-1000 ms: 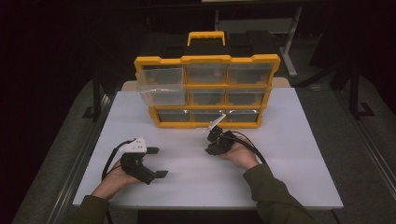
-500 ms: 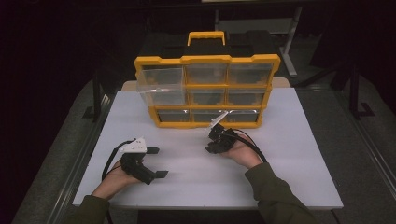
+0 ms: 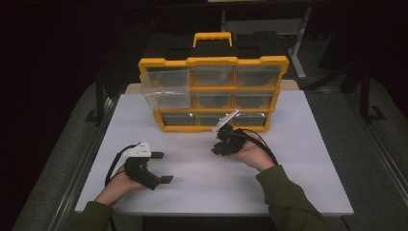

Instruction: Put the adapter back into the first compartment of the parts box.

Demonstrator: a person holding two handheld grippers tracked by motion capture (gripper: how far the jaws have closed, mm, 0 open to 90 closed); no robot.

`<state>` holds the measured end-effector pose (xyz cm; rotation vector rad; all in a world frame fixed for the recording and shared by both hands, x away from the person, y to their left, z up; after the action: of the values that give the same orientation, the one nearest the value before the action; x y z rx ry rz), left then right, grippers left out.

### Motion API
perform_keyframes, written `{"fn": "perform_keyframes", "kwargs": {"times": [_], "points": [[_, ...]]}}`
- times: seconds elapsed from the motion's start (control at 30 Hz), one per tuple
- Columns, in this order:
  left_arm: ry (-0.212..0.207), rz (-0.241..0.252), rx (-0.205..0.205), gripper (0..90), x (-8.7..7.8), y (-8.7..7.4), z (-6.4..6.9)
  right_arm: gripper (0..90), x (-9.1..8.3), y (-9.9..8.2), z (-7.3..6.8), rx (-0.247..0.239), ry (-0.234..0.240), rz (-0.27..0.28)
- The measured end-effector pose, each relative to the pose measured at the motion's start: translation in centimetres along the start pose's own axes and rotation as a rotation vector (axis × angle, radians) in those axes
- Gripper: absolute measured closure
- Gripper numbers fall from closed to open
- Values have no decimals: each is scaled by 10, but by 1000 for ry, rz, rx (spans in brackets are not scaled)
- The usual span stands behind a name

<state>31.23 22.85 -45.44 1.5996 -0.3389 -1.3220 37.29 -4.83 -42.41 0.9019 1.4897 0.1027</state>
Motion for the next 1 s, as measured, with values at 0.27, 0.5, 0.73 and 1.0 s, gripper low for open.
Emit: {"fn": "perform_keyframes", "kwargs": {"times": [0.27, 0.5, 0.73, 1.0], "points": [[-1, 0, -2, 0, 0, 0, 0, 754, -14, 10, -3, -31, 14, 11], [1, 2, -4, 0, -1, 0, -1, 754, -23, 20, -5, -38, 25, 16], [2, -1, -2, 0, -1, 0, -1, 754, -33, 29, -5, -56, 33, 20], [0, 4, -4, 0, -1, 0, 0, 754, -46, 40, -6, -69, 42, 25]]}}
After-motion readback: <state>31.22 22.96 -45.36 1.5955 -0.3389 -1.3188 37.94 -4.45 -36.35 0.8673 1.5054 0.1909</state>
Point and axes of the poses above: each handheld gripper's, and its own axes: x roughly forward along the jaws, y roughly out of its top, z roughly to its right, the point moved 3 cm from there along x, roughly forward along the jaws, and after that the axes turned 6 degrees about y, right-handed, at the moved point
